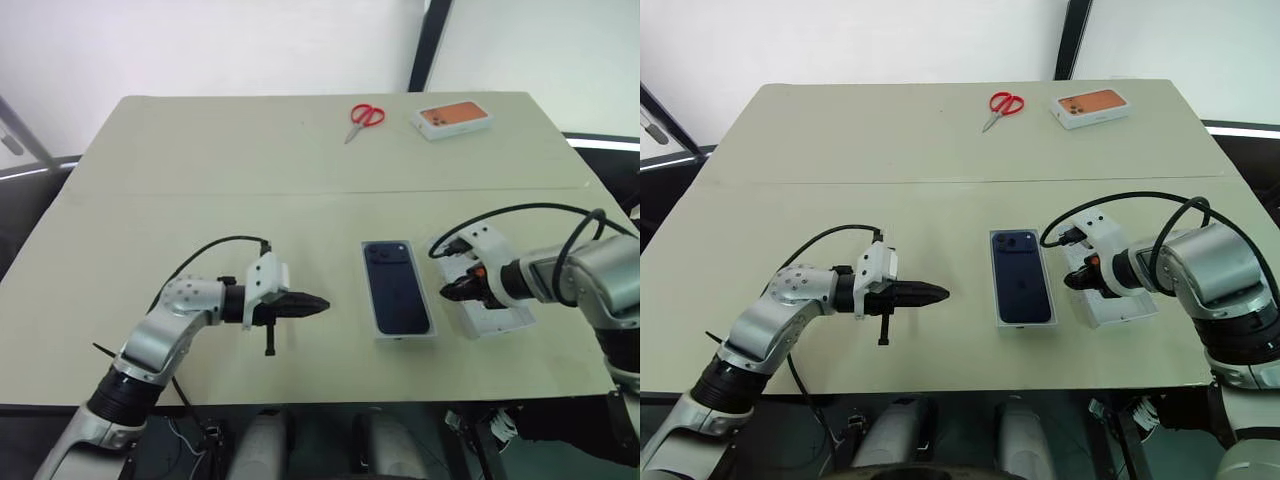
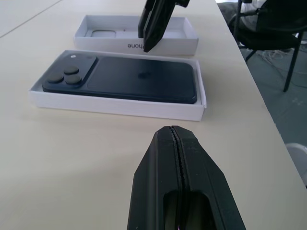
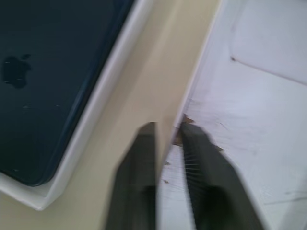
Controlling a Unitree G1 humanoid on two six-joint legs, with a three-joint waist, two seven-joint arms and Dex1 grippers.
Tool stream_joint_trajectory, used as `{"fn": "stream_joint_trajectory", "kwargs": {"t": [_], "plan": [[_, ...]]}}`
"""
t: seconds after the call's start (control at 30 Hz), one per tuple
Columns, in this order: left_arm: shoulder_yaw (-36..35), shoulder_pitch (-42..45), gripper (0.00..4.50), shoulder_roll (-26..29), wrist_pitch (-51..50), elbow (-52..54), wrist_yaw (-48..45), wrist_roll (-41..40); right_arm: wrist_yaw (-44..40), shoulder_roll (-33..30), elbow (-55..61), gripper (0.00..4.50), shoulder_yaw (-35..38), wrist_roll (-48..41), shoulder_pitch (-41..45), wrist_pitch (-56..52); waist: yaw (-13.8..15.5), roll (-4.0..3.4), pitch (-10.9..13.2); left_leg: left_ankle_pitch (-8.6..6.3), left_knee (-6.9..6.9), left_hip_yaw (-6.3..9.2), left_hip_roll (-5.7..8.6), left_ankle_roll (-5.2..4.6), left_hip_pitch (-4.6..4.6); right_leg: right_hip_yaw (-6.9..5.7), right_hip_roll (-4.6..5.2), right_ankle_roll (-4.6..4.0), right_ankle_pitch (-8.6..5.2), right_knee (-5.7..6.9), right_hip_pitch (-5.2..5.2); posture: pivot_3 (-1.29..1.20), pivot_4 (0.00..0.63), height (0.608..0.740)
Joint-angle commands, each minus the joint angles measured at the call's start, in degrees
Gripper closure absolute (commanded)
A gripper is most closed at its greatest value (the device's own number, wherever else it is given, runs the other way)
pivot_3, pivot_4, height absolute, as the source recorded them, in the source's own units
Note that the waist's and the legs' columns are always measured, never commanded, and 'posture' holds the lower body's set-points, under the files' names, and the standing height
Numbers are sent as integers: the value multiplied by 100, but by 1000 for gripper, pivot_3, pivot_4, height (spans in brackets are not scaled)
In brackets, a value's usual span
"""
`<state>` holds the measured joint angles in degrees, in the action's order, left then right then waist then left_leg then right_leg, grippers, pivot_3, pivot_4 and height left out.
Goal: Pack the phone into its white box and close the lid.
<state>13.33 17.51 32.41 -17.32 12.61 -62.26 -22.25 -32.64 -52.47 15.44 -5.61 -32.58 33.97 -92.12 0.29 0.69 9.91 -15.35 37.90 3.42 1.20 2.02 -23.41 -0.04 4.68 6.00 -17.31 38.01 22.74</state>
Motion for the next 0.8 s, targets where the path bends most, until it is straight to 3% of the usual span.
{"fn": "stream_joint_trajectory", "kwargs": {"t": [0.03, 0.2, 0.33, 0.47, 0.53, 0.6, 0.67, 0.8], "plan": [[-168, -32, 4500, -34, -25, 196, 44, -145, 329, -79, -28, 4438, 242, -426, 73, -38, -6, 0, 0, 0, 0, 0, -1, 0, 0, 0, -1, 0, 0, 0, 0, 0, 150, 740], [-219, 27, 4500, -83, -24, 131, 81, -169, 827, -101, -125, 4438, 477, -996, 56, -38, -6, 0, 0, 0, 0, -1, -1, 0, 0, 0, -2, 0, 0, 1, 0, 0, 150, 740], [-359, 92, 4500, -134, -18, -15, 136, -210, 1215, -11, -471, 4438, 970, -1451, 519, -38, -17, -7, 4, 0, 0, -3, -1, -1, 0, 1, -2, 0, 0, 1, 1, 0, 150, 740], [-646, 120, 4500, -160, -26, -238, 277, -250, 1711, 774, -1325, 4438, 2370, -3609, 1509, -38, -109, -20, 15, -1, 0, -5, -5, -2, 2, 3, -9, 0, 0, 6, 3, 0, 150, 740], [-685, 158, 4500, -169, -6, -339, 338, -198, 2373, 963, -1375, 4438, 2331, -5246, 1391, 99, -88, -12, 11, -3, -6, 1, -10, -6, 2, -1, -15, 1, 0, 4, 3, 0, 150, 740], [-731, 201, 4500, -177, 11, -431, 383, -164, 3628, 884, -1228, 4438, 1751, -7402, 901, 1195, -68, -8, 12, -9, -6, 9, -15, -16, -1, -10, -18, 2, -1, -3, -3, 0, 150, 740], [-795, 229, 4500, -167, 24, -500, 420, -157, 4211, 1168, -1003, 4438, 1508, -8042, 508, 1829, -95, -8, 17, -10, -1, 5, -13, -18, -4, -10, -10, 2, -1, -9, -7, 0, 150, 740], [-897, 260, 4500, -125, 46, -569, 468, -164, 4670, 1889, -420, 4438, 1432, -8042, -83, 2391, -115, -11, 17, -10, 18, -12, -1, -19, -5, 8, 1, 3, 1, 2, -6, 0, 150, 740]]}}
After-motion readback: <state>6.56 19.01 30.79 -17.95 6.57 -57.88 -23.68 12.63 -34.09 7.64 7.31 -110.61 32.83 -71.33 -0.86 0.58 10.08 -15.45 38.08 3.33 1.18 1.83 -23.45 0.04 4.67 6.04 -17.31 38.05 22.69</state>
